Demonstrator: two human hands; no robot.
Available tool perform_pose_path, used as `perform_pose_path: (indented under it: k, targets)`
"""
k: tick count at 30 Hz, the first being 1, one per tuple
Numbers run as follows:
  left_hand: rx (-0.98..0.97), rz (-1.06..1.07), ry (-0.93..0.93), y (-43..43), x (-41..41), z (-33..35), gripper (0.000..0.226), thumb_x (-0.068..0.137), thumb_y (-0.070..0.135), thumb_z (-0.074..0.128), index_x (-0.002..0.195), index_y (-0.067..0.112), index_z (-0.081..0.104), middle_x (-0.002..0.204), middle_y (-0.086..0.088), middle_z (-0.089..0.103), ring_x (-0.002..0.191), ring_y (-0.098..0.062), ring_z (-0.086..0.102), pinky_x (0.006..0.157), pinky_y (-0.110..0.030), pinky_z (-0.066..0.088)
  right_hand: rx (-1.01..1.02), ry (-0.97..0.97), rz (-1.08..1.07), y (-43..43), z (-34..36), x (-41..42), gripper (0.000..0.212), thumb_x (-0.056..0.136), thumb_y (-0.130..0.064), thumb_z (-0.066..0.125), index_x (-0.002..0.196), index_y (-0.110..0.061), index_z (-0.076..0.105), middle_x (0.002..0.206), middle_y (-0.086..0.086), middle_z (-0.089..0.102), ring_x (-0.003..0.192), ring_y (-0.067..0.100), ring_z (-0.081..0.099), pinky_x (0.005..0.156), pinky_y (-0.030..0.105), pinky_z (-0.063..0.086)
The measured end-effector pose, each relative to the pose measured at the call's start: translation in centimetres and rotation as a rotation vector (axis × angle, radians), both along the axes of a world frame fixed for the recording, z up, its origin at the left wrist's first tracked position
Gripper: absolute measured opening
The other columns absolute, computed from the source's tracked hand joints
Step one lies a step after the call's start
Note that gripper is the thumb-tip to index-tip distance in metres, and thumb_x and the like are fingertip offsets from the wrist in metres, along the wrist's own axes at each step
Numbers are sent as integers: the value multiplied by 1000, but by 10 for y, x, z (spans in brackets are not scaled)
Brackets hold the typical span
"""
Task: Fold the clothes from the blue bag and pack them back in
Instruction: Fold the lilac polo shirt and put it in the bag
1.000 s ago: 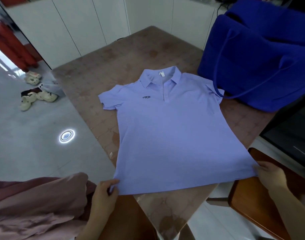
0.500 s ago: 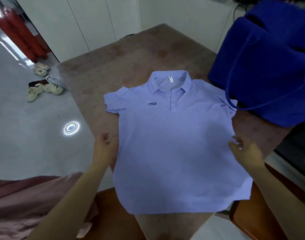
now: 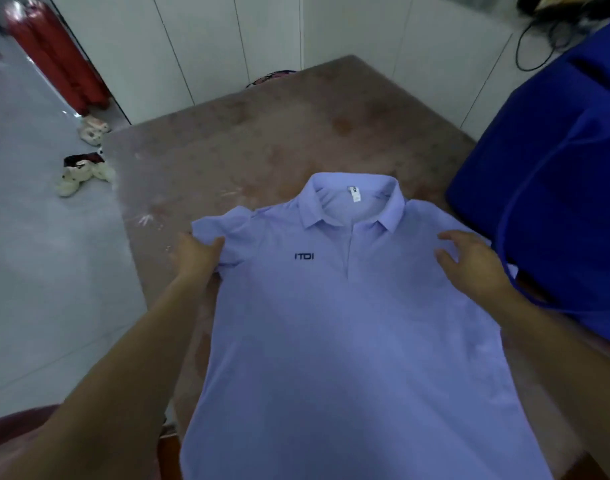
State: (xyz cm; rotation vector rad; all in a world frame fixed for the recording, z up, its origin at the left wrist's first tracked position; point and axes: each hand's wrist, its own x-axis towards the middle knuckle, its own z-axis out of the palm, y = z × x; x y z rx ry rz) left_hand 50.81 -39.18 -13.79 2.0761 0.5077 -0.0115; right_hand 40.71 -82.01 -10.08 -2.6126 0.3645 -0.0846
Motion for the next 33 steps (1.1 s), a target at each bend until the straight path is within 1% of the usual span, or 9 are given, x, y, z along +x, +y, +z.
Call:
perform_pose_path:
  k: [2, 5, 9, 15, 20, 23, 26, 30, 33]
  targets:
    - [213, -107, 49, 9, 25, -14, 89, 62, 56, 61, 128, -3, 43, 126, -28, 51, 114, -42, 52, 94, -53, 44, -49, 90, -40, -21, 2, 16, 44, 94, -17, 53, 137, -8, 46, 137, 17, 49, 122, 34, 48, 103, 37, 35]
    - [476, -263, 85, 10, 50, -22, 70, 81, 36, 68, 139, 10, 38, 135, -24, 44, 120, -44, 46, 102, -50, 37, -164, 202, -106, -47, -8, 30, 46, 94, -13, 46, 139, -9, 39, 136, 19, 46, 120, 36, 47, 102, 42, 38]
    - [692, -356, 45, 15, 73, -22, 25, 85, 17, 62, 104, 1, 64, 107, -32, 60, 101, -46, 54, 91, -48, 44, -387, 298, -170, -58, -15, 36, 41, 91, -26, 56, 124, -3, 48, 121, 22, 54, 109, 39, 53, 82, 42, 44]
    - [680, -230, 34, 27, 72, 6, 21, 89, 24, 58, 90, 3, 59, 95, -27, 61, 88, -42, 58, 78, -44, 48, -364, 447, -119, -68, -8, 39, 26, 87, -39, 52, 79, -14, 50, 100, 10, 59, 82, 28, 53, 69, 35, 45]
    - [719, -428, 304, 36, 67, 19, 36, 83, 37, 68, 89, 2, 64, 94, -20, 64, 82, -34, 57, 71, -37, 44, -191, 467, -142, -83, -1, 30, 42, 83, -56, 53, 82, -14, 48, 84, 6, 56, 72, 26, 55, 64, 36, 47]
    - [551, -380, 300, 45, 66, 20, 41, 84, 31, 70, 90, -9, 65, 87, -26, 61, 82, -36, 57, 74, -43, 43, -190, 533, -138, -87, 3, 24, 38, 83, -42, 63, 80, -5, 57, 75, 8, 57, 66, 23, 53, 57, 32, 43]
    - [496, -292, 185, 38, 63, 34, 37, 80, 27, 72, 71, -6, 58, 62, -20, 51, 63, -30, 52, 66, -49, 49, -65, 323, -197, -81, 9, 28, 33, 90, -28, 58, 64, -7, 54, 66, 10, 56, 61, 25, 49, 53, 31, 34]
    - [557, -303, 95, -6, 58, 64, 22, 84, 16, 62, 71, -1, 60, 60, -20, 58, 59, -30, 64, 58, -37, 50, -65, 293, -189, -67, 23, 36, 28, 93, -27, 56, 70, -10, 58, 84, 16, 63, 71, 27, 51, 60, 30, 35]
    - [12, -378, 181, -56, 46, 77, 24, 91, 28, 61, 80, 6, 59, 72, -16, 60, 48, -17, 64, 45, -28, 53, 286, 215, -208, -49, 36, 39, 18, 91, -30, 61, 89, -12, 61, 88, 10, 63, 69, 19, 57, 48, 26, 45]
